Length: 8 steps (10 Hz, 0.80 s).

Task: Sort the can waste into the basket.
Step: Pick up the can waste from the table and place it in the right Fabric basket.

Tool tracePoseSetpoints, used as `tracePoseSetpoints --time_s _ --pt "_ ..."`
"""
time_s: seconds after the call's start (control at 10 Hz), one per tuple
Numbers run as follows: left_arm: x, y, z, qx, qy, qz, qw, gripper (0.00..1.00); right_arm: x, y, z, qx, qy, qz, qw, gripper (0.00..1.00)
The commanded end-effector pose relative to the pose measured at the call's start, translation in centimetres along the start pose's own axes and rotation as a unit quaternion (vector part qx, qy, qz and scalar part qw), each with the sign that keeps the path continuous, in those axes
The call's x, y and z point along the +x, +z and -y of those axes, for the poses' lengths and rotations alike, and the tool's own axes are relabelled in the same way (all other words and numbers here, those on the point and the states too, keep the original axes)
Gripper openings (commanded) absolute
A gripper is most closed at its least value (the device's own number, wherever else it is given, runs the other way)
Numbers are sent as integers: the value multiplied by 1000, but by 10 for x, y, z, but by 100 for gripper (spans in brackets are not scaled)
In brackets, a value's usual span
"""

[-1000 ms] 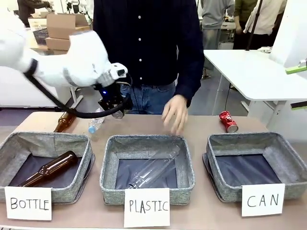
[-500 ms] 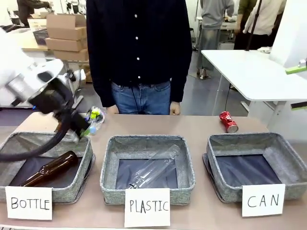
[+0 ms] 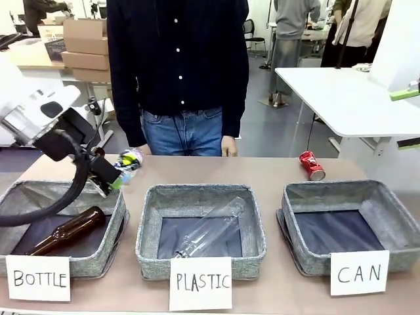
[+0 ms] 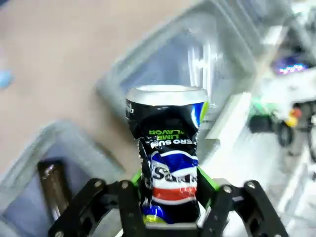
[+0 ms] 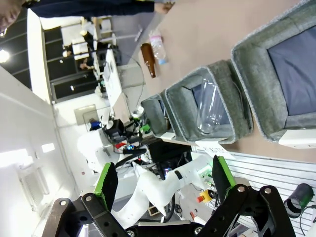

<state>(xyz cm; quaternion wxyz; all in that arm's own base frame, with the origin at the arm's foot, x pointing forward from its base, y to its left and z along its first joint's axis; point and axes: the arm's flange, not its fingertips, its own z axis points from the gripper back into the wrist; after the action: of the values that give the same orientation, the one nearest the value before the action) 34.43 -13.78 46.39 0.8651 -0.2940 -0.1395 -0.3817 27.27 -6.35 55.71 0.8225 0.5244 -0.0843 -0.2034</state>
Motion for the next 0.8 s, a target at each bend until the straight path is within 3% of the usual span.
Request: tracePoseSetpoints --time_s 0.0,0.1,0.4,0.5,0.6,0.7 --pt "47 -51 12 -227 -195 -2 954 32 -6 11 -12 -36 54 31 997 100" --pt "86 -77 40 -287 -256 -10 923 32 -12 37 -12 -70 77 73 992 100" --pt "175 -165 158 -292 -380 -90 873 32 -38 150 42 -130 26 216 967 100" --pt "201 -202 202 -266 -429 -90 858 32 -52 180 70 -131 1 250 959 100" --pt "217 -232 233 -252 -461 -78 847 32 -60 193 94 -131 -23 254 958 100" --pt "231 -266 258 -205 -493 -34 845 32 -62 199 111 -202 -17 249 947 100"
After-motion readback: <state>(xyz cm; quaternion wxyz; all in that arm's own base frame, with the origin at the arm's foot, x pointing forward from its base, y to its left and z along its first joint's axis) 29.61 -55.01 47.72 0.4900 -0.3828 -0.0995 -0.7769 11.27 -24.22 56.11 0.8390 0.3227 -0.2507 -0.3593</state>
